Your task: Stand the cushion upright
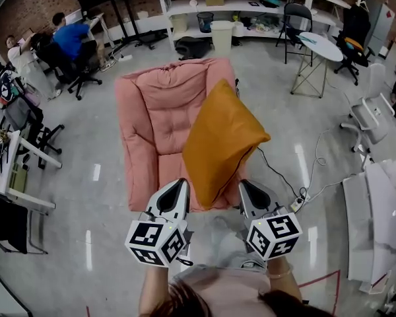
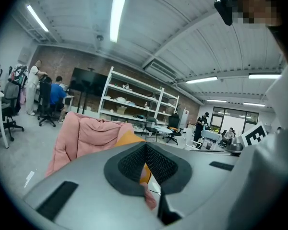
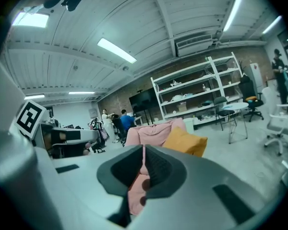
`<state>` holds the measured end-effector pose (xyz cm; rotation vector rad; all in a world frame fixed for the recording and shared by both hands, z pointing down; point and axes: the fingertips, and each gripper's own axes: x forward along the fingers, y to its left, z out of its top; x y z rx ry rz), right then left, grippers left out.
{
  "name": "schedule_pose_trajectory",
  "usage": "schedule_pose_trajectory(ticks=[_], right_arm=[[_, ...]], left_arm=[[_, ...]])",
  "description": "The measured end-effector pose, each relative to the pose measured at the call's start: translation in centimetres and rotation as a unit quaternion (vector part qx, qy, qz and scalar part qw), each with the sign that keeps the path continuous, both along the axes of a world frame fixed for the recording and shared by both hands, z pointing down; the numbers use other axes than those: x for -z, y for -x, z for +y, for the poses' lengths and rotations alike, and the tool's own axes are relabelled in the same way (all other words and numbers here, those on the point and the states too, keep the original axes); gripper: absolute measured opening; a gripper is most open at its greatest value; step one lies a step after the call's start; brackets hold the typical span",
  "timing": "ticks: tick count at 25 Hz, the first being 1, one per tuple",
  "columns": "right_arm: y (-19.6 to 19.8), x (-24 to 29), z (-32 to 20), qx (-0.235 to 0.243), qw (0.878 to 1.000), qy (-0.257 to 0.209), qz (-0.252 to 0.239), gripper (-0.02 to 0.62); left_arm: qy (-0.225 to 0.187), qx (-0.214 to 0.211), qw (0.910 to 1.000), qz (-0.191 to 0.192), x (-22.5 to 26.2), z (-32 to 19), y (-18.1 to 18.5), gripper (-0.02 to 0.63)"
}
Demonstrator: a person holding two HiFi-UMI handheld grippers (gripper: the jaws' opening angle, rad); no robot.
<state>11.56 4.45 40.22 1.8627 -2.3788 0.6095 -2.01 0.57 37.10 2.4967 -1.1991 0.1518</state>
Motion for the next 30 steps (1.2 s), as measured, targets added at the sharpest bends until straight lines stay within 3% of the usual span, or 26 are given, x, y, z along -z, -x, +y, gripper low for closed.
schedule_pose_trajectory(ticks=[17,30], right_arm=[[-5.2,-3.4,-7.3,0.003,0.999,0.041,-0.010,0.058],[-7.3,-5.9,-9.1,-0.009,0.997,0.076,-0.028,0.078]], left_arm=[[0.029,0.025,0.9993,-0.007,-2.0,-9.3,-3.2,-0.008],[0.057,0.029,0.9978,-0.018,-3.5,-11.3,-3.7,0.011]])
